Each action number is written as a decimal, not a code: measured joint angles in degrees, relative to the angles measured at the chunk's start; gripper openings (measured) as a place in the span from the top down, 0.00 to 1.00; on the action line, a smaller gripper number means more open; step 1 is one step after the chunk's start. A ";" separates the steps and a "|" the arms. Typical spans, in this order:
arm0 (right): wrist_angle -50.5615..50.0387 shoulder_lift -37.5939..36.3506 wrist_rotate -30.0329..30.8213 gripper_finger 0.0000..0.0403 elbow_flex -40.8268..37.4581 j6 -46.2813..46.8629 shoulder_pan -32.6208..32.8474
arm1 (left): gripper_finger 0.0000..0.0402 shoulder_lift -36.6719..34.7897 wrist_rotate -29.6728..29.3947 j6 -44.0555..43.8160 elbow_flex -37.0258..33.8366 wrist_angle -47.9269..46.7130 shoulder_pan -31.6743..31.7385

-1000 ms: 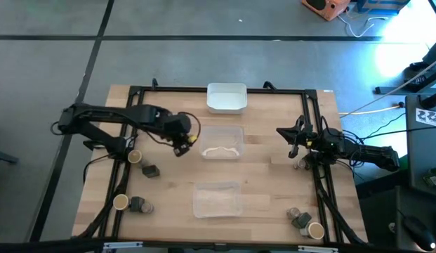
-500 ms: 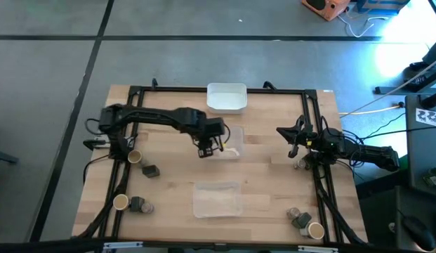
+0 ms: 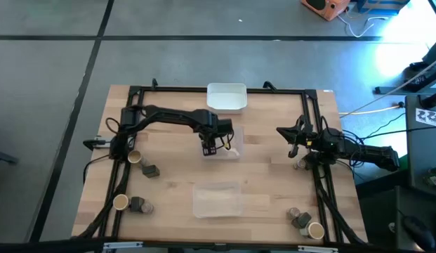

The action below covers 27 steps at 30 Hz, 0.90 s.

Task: Sort spices by type
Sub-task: Put the top left small brown seasoning bottle into the top transparent bin, then put the top left black seasoning can into the white bin

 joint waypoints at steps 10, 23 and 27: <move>-0.02 0.01 0.01 0.97 0.00 0.00 0.00 | 0.57 0.80 0.02 0.50 0.13 0.39 0.25; -0.02 0.00 0.01 0.97 0.00 -0.02 0.00 | 0.42 1.08 0.11 -1.09 4.45 -6.58 0.22; -0.02 0.00 0.01 0.97 0.00 -0.01 0.00 | 0.42 0.51 0.11 -3.59 8.15 -10.93 -0.23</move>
